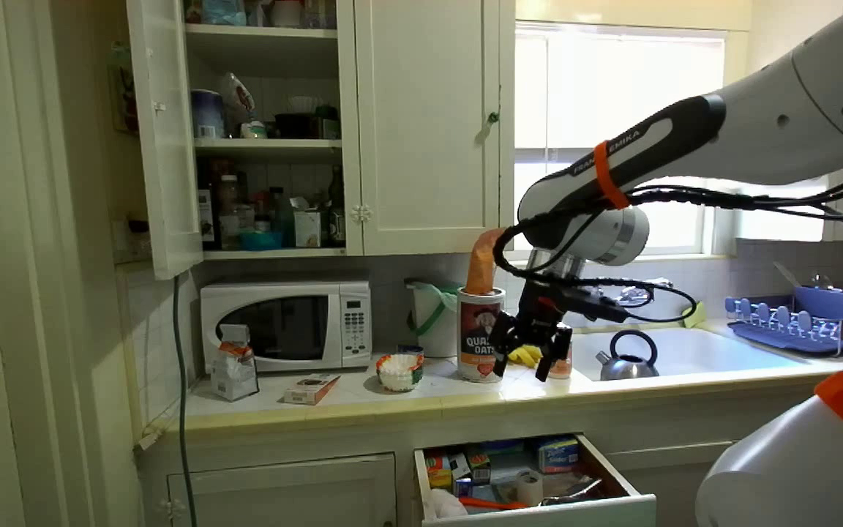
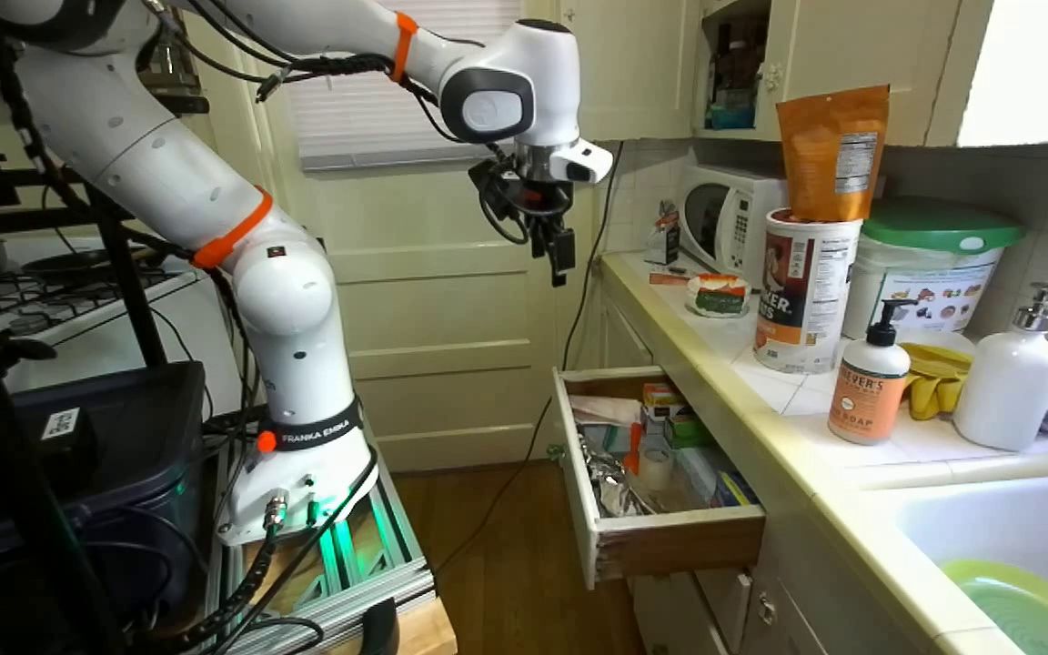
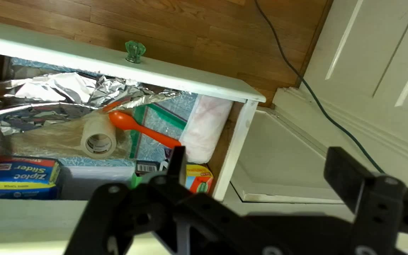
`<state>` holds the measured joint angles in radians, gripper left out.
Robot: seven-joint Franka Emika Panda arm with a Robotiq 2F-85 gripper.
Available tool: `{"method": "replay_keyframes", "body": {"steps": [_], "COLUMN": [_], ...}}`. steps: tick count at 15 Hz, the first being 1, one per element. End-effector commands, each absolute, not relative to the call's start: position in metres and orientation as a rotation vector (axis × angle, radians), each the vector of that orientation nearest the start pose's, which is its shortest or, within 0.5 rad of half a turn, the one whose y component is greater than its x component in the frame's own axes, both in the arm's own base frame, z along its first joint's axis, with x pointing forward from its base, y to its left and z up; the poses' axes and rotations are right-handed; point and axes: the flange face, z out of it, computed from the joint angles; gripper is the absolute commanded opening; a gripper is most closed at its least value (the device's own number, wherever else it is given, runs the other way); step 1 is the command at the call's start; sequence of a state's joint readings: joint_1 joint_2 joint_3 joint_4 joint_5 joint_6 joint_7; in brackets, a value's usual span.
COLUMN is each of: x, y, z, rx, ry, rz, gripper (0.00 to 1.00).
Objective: Remove the tape from the open cabinet drawer and place it on the counter top
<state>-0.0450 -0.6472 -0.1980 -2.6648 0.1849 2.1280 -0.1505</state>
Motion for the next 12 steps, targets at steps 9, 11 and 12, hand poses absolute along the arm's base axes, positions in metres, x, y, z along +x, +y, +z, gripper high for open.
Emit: {"method": "replay_keyframes", "body": {"steps": [9, 11, 12], "x": [0.354, 0.356, 0.358], "y": [-0.145, -0.15, -0.149], "z": [0.333, 0.323, 0.326], "rx": [-3.015, -3.022, -3.024], "ry": [0.341, 0.354, 0.348], "rz": [-0.208, -0.182, -0.19], "gripper": [1.0, 1.0, 1.0]}}
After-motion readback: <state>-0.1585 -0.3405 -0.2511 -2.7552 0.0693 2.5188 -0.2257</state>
